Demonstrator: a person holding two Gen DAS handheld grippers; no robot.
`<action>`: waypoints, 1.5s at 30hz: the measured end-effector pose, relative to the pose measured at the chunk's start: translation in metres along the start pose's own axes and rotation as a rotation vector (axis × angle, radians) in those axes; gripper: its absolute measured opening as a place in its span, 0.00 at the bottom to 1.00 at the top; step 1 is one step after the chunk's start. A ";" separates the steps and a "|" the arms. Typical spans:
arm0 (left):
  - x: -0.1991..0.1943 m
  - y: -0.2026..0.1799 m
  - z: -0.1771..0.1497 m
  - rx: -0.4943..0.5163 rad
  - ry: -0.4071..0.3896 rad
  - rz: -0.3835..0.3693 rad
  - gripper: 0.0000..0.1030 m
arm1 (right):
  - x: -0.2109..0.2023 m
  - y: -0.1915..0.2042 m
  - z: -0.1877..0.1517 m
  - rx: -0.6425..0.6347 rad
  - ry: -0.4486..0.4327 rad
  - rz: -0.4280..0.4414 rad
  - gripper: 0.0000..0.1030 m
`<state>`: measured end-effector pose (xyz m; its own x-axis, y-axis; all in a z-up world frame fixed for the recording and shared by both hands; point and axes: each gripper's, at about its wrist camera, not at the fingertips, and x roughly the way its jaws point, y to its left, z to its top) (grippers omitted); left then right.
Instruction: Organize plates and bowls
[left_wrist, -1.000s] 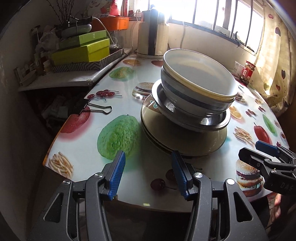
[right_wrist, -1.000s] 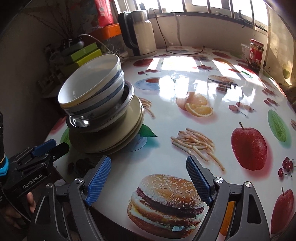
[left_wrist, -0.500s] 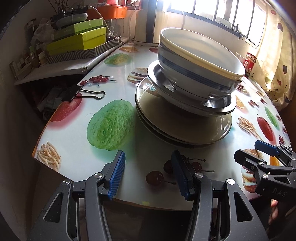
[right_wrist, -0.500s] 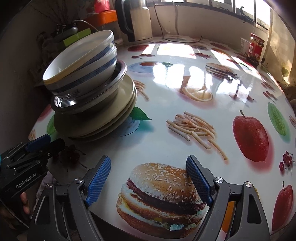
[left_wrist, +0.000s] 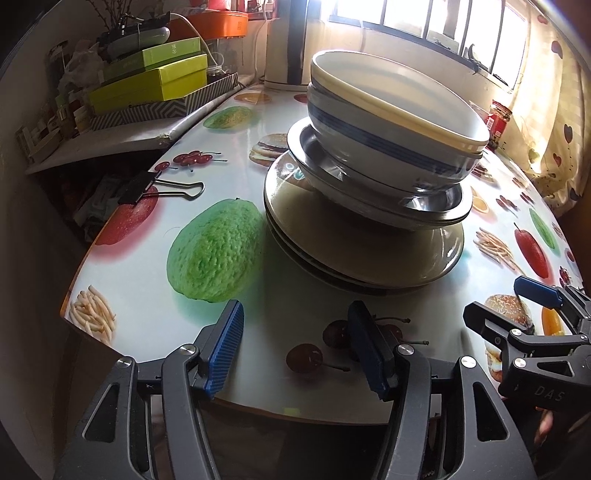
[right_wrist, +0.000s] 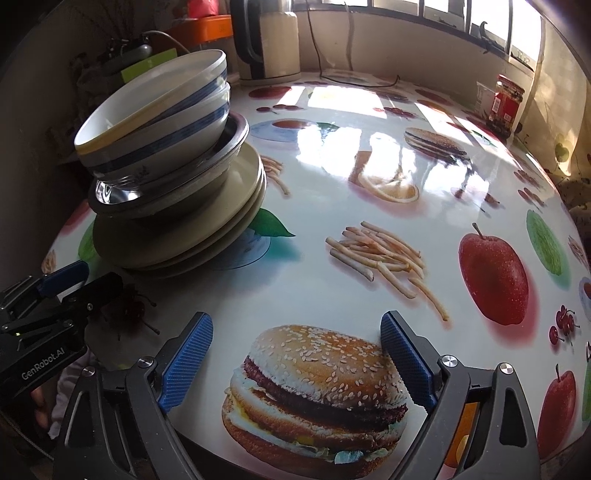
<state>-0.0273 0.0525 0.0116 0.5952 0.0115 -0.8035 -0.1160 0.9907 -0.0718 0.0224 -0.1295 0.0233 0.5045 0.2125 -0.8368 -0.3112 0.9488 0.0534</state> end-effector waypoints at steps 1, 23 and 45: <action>0.000 0.000 0.000 -0.001 0.000 0.000 0.58 | 0.000 0.000 0.000 -0.002 0.000 -0.002 0.91; 0.003 -0.007 0.000 0.023 0.005 0.042 0.61 | 0.001 0.001 -0.001 -0.009 -0.006 -0.044 0.92; 0.004 -0.007 0.000 0.021 0.003 0.045 0.63 | 0.001 -0.003 -0.002 0.001 0.001 -0.052 1.00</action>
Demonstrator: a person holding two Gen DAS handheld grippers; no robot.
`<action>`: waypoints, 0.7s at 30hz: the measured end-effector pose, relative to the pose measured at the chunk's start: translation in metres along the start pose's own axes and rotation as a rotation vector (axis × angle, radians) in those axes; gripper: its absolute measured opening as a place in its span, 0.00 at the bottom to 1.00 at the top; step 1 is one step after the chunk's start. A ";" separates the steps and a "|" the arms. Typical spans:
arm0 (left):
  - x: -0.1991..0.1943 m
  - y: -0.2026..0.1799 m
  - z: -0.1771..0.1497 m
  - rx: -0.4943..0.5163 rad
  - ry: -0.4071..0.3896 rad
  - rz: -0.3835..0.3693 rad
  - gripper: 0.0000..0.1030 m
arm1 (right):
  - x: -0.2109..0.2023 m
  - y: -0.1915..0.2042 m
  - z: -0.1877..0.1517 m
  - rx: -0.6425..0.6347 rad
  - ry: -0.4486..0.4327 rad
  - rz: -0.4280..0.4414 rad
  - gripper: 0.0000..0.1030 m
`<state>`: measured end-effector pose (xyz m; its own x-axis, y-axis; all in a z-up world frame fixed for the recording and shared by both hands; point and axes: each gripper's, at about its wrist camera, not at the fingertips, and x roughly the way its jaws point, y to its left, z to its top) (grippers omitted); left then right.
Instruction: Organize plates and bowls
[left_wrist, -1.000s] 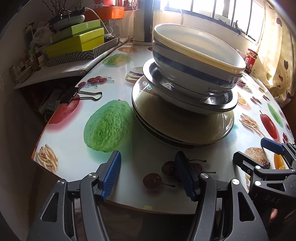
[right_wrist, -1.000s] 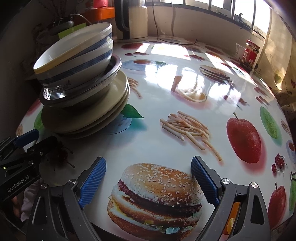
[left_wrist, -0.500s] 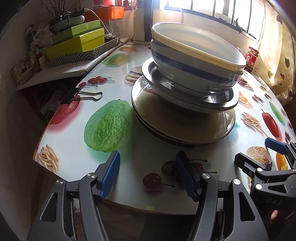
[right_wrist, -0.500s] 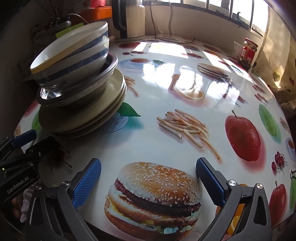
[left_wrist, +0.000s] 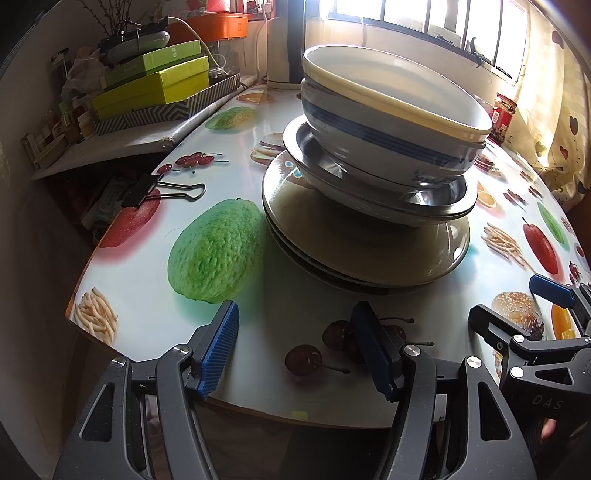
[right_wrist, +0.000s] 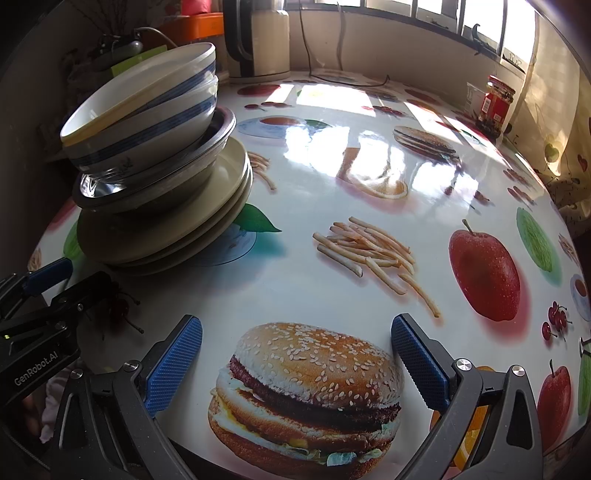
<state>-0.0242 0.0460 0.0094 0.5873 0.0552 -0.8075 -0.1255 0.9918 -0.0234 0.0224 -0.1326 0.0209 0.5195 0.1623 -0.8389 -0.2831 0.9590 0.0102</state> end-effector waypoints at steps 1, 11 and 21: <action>0.000 0.000 0.000 0.000 0.000 0.000 0.63 | 0.000 0.000 0.000 0.000 0.000 0.000 1.00; 0.000 0.000 0.000 0.000 0.000 0.000 0.66 | 0.000 0.001 0.000 0.000 0.000 0.000 1.00; 0.000 -0.001 0.000 0.000 0.000 0.000 0.67 | 0.000 0.000 0.000 -0.001 -0.001 -0.001 1.00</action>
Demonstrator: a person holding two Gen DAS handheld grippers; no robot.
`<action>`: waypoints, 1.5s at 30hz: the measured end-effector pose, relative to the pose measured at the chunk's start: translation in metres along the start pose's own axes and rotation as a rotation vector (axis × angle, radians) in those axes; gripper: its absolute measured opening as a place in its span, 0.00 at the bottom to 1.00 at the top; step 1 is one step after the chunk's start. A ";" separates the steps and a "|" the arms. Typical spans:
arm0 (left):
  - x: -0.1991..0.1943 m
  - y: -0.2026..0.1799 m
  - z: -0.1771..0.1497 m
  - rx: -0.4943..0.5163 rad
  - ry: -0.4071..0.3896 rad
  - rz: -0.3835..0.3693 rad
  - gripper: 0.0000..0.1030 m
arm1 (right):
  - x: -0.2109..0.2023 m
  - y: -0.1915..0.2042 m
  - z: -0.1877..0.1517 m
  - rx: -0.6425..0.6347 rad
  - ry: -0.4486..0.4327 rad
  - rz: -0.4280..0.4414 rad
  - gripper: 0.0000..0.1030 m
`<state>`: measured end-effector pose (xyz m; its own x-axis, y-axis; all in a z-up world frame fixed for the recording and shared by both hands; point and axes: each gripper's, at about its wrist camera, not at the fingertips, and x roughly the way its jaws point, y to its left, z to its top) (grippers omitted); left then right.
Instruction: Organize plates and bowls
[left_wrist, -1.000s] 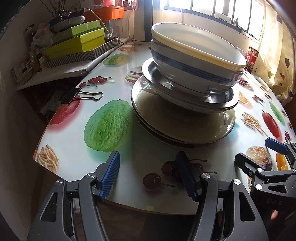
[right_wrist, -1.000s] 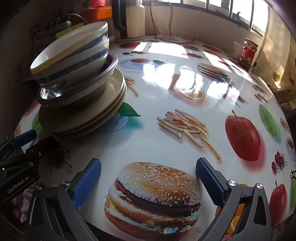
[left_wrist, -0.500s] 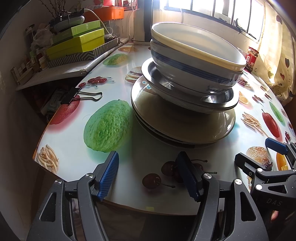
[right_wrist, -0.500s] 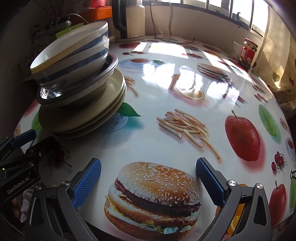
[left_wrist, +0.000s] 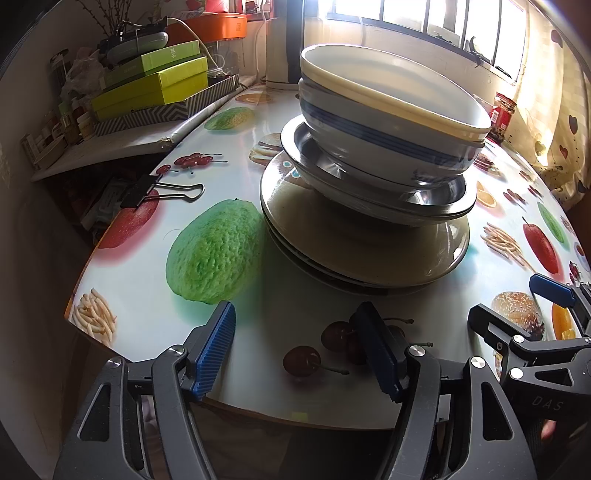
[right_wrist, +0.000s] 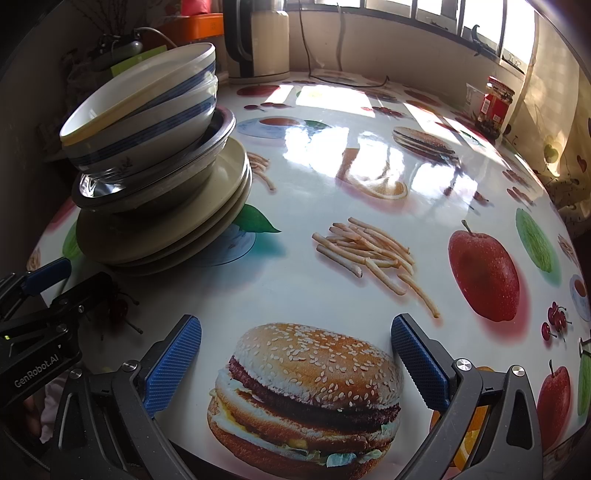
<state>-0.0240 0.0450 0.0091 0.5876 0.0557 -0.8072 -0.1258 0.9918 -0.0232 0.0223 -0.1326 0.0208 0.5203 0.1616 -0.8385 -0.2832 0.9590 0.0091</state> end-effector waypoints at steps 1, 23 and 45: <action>0.000 0.000 0.000 0.000 0.000 0.000 0.67 | 0.000 0.001 0.000 0.000 0.000 0.000 1.00; 0.000 0.000 0.000 0.000 0.000 0.000 0.68 | 0.001 0.001 0.000 0.000 -0.001 0.000 1.00; 0.001 0.000 0.000 0.000 -0.002 0.000 0.69 | 0.001 0.001 0.000 0.000 -0.003 -0.001 1.00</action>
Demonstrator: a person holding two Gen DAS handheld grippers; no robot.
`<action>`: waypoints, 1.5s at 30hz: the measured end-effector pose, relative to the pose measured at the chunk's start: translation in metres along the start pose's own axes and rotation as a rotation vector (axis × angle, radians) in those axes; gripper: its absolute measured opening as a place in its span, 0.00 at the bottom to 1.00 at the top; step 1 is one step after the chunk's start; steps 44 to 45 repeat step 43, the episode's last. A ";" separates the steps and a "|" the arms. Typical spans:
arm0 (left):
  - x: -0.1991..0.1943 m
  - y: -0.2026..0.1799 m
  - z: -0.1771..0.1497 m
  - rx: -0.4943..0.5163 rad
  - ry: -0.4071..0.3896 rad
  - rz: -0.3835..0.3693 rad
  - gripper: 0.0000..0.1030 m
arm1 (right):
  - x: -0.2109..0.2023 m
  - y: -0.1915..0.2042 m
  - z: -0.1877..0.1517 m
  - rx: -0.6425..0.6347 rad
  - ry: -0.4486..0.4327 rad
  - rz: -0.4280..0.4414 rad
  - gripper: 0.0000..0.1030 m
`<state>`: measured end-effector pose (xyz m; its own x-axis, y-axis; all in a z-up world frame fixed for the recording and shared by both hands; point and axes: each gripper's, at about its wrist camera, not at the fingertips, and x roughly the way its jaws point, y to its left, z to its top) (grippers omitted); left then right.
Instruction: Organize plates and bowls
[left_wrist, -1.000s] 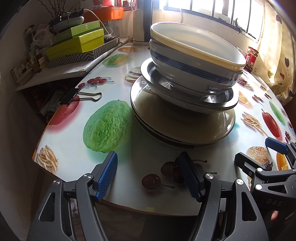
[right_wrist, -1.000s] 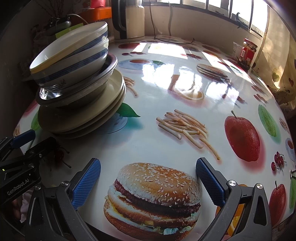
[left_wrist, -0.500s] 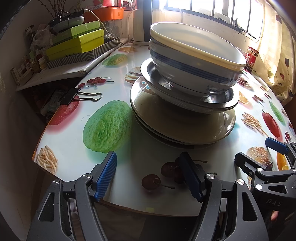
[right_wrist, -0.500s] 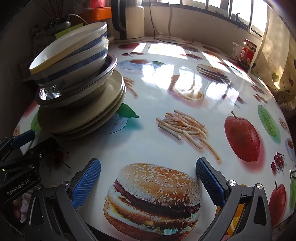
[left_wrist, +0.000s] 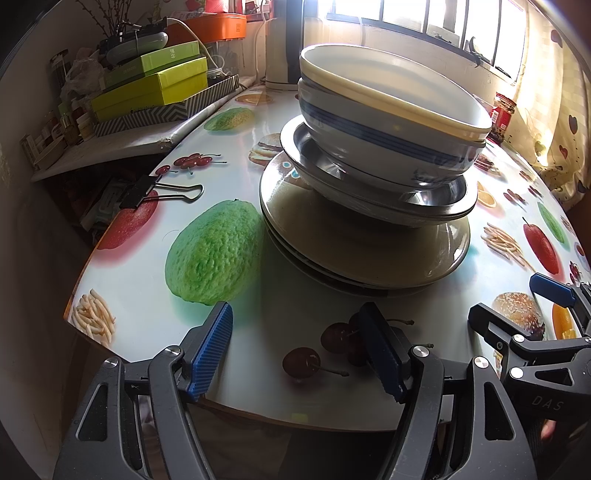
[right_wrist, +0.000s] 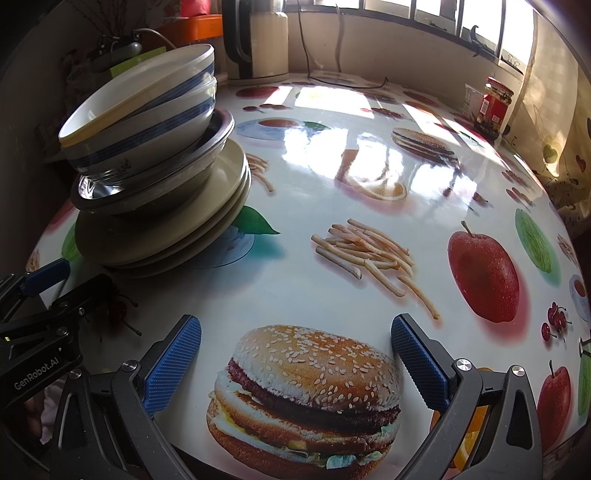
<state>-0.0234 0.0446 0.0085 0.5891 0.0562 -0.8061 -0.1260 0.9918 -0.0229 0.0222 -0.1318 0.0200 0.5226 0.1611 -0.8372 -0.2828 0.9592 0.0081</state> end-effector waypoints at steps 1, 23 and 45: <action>0.000 0.000 0.000 0.000 0.000 0.000 0.69 | 0.000 0.000 0.000 0.000 0.000 0.000 1.00; 0.001 0.000 0.000 0.000 -0.001 0.000 0.72 | 0.000 0.000 0.000 0.000 -0.002 -0.001 1.00; 0.001 0.000 0.000 0.000 -0.002 0.000 0.72 | 0.000 0.001 0.000 0.000 -0.002 -0.001 1.00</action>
